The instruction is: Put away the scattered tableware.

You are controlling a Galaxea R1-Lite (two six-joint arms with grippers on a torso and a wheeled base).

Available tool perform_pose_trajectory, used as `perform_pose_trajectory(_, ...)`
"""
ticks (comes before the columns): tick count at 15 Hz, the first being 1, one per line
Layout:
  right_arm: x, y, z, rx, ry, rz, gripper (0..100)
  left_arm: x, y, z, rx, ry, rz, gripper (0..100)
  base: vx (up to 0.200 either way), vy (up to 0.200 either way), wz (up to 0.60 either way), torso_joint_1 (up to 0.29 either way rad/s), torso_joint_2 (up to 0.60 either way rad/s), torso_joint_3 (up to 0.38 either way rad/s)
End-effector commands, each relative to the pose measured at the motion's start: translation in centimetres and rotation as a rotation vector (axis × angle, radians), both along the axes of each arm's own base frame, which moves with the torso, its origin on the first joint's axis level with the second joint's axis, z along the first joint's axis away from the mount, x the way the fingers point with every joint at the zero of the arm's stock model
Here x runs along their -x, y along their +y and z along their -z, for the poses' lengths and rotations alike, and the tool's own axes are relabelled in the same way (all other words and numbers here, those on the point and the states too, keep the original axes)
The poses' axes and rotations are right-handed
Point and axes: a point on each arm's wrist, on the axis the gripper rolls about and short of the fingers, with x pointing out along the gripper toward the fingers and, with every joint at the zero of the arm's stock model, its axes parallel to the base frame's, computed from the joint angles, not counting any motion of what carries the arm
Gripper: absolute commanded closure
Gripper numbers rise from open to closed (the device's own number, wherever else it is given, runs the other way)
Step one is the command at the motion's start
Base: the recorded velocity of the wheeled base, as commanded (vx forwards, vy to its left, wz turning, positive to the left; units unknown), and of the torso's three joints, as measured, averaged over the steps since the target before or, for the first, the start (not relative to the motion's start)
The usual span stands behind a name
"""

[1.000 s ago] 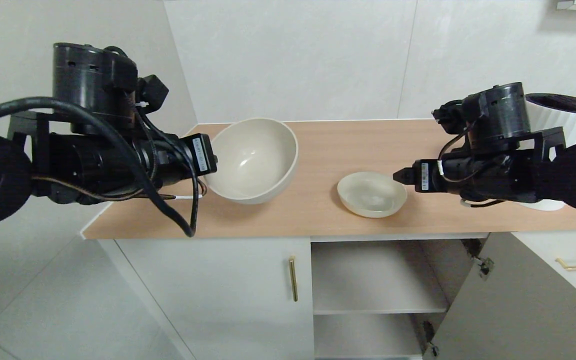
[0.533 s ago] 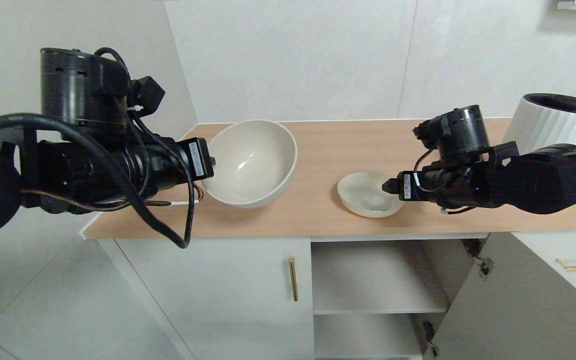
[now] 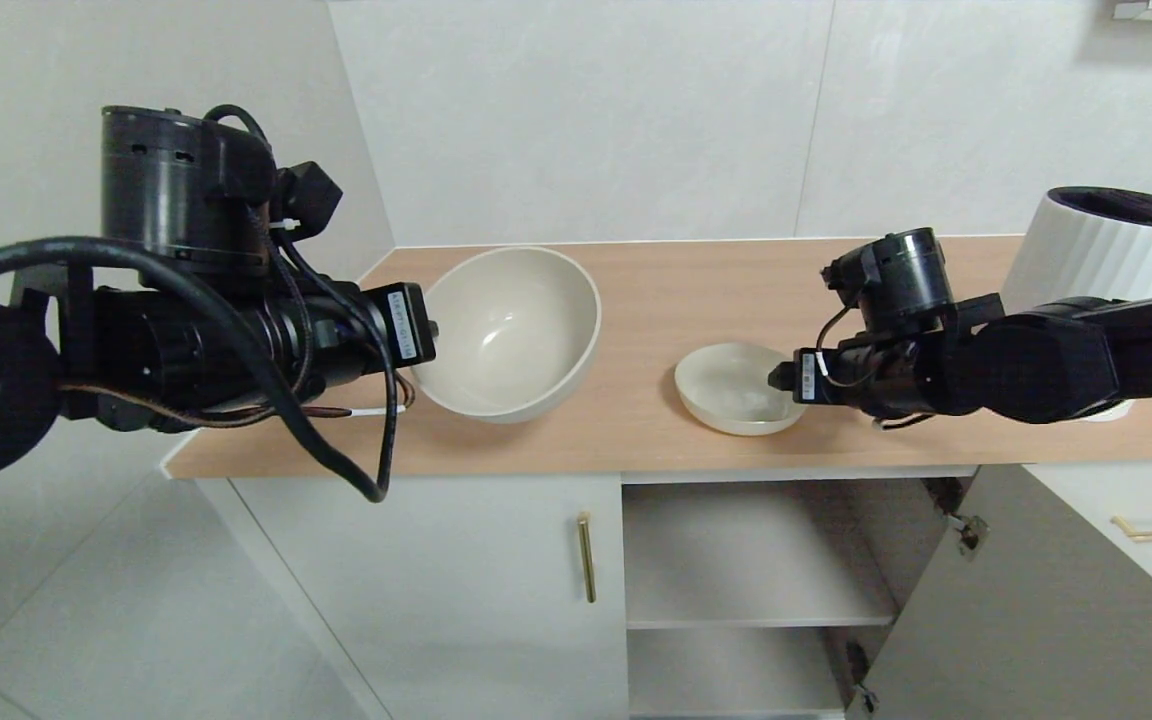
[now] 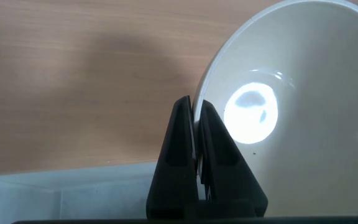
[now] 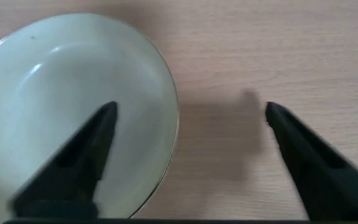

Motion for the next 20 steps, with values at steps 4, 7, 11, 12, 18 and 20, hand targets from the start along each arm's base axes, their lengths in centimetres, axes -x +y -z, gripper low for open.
perform_pose_trajectory(4,-0.4,0.2,0.8,0.007,0.017,-0.001,100,0.0,0.0,0.1,0.0,0.002,0.0,100,0.0,0.0,0.0,0.0,0.0,0.0)
perform_pose_trajectory(7,0.0,0.1,0.0,-0.015,0.0,0.005,100,0.1,0.0,0.1,-0.001,0.004,0.0,100,0.0,0.0,0.0,0.0,0.0,0.0)
perform_pose_trajectory(11,2.4,-0.7,-3.5,-0.087,-0.067,0.006,100,0.8,0.4,0.3,-0.008,0.01,0.01,100,0.0,0.0,0.0,0.0,0.0,0.0)
perform_pose_trajectory(12,3.3,-0.8,-4.2,-0.109,-0.077,-0.004,100,1.4,0.6,0.0,0.001,0.003,0.024,100,0.0,0.0,0.0,0.0,0.0,0.0)
perform_pose_trajectory(18,9.0,-1.6,-6.9,-0.186,-0.012,-0.135,100,5.4,2.3,0.8,-0.067,-0.001,0.098,100,0.0,0.0,0.0,0.0,0.0,0.0)
perform_pose_trajectory(20,11.0,-1.8,-6.2,-0.172,0.033,-0.153,100,6.5,2.5,0.3,-0.068,-0.026,0.113,100,0.0,0.0,0.0,0.0,0.0,0.0)
